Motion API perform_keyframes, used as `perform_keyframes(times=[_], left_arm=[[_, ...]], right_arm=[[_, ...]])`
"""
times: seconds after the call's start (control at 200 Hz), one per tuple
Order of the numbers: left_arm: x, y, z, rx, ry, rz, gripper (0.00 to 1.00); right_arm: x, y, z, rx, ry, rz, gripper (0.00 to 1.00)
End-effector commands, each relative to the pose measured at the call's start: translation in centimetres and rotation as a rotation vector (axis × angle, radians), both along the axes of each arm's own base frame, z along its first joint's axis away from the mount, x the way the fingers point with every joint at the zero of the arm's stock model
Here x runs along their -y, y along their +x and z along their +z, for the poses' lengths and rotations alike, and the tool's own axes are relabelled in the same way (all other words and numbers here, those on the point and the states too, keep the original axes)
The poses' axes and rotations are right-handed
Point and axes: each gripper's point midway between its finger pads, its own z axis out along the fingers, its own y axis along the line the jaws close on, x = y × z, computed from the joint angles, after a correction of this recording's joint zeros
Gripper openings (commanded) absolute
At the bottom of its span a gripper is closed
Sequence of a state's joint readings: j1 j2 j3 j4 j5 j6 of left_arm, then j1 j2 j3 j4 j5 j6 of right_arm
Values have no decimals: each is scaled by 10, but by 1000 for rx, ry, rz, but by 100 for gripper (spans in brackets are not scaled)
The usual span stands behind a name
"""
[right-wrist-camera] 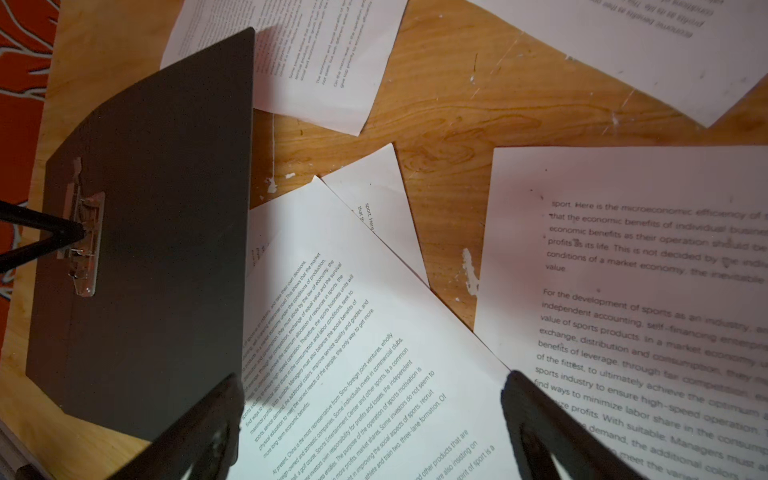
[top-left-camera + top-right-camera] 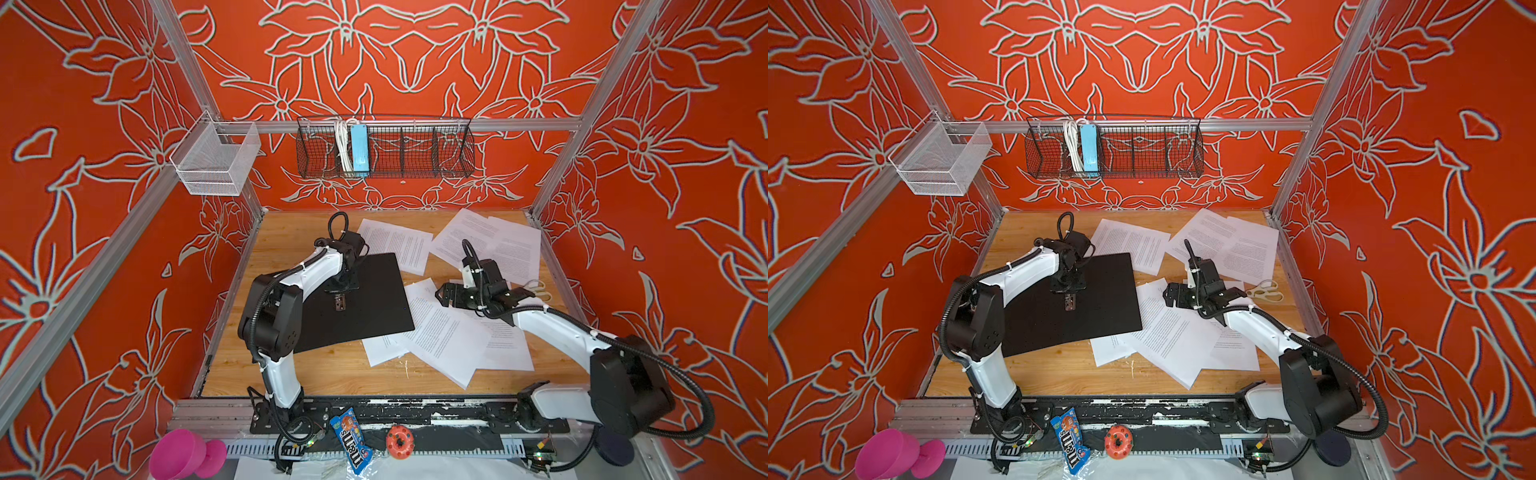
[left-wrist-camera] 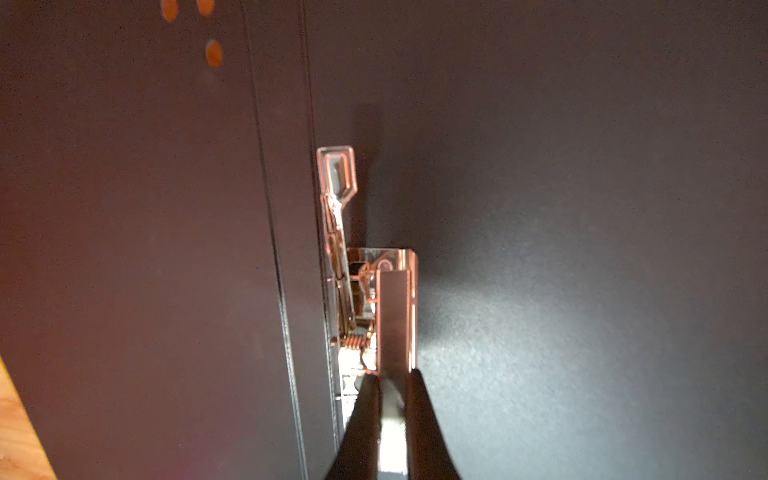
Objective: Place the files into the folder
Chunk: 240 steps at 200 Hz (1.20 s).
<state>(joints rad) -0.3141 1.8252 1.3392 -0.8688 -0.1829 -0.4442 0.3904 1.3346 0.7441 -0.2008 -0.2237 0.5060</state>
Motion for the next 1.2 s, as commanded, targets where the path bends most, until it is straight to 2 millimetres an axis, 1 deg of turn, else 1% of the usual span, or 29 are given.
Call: perform_keyframes(times=[0.0, 0.06, 0.12, 0.18, 0.215, 0.265, 0.285, 0.305, 0.355, 0.43, 0.49, 0.575, 0.625, 0.696, 0.796, 0.886, 0.981, 1.121, 1.196], left_arm=[[-8, 11, -7, 44, 50, 0, 12], [-13, 11, -13, 50, 57, 25, 28], [-11, 12, -10, 76, 38, 38, 47], [-9, 12, 1, 117, 7, 50, 65], [-8, 11, 11, 136, -12, 61, 78], [-1, 7, 25, 150, -60, 58, 89], [4, 6, 32, 157, -91, 53, 100], [11, 3, 37, 165, -125, 44, 98], [35, -3, 52, 199, -217, 2, 98], [79, -18, 69, 209, -329, -87, 98], [120, -33, 73, 178, -446, -156, 98], [174, -52, 69, 121, -602, -228, 98], [203, -63, 66, 86, -663, -276, 98], [237, -76, 59, 38, -711, -333, 98], [278, -92, 42, -36, -774, -381, 98], [296, -100, 15, -110, -768, -388, 98], [308, -104, -3, -153, -791, -395, 98], [310, -100, -22, -174, -758, -396, 98], [306, -95, -31, -180, -706, -399, 98]], right_arm=[[10, 1, -10, -33, -3, -61, 98], [13, 1, -10, -40, -3, -74, 98], [18, 2, -8, -45, -9, -92, 98], [23, 2, -7, -51, -12, -112, 98], [27, 1, -8, -61, -13, -122, 98], [33, 0, -8, -72, -17, -143, 98], [36, -1, -8, -76, -20, -152, 98], [38, -1, -8, -76, -21, -159, 98], [44, -3, -10, -80, -30, -181, 98], [57, -6, -16, -108, -32, -226, 98], [62, -8, -21, -131, -2, -248, 98], [70, -12, -32, -180, 35, -277, 98], [72, -15, -36, -206, 62, -285, 98], [75, -18, -41, -226, 91, -300, 98], [80, -23, -43, -232, 106, -317, 98], [83, -27, -43, -240, 102, -326, 98], [87, -31, -46, -254, 93, -331, 98], [95, -38, -55, -291, 52, -347, 98], [95, -40, -59, -307, 46, -344, 98]])
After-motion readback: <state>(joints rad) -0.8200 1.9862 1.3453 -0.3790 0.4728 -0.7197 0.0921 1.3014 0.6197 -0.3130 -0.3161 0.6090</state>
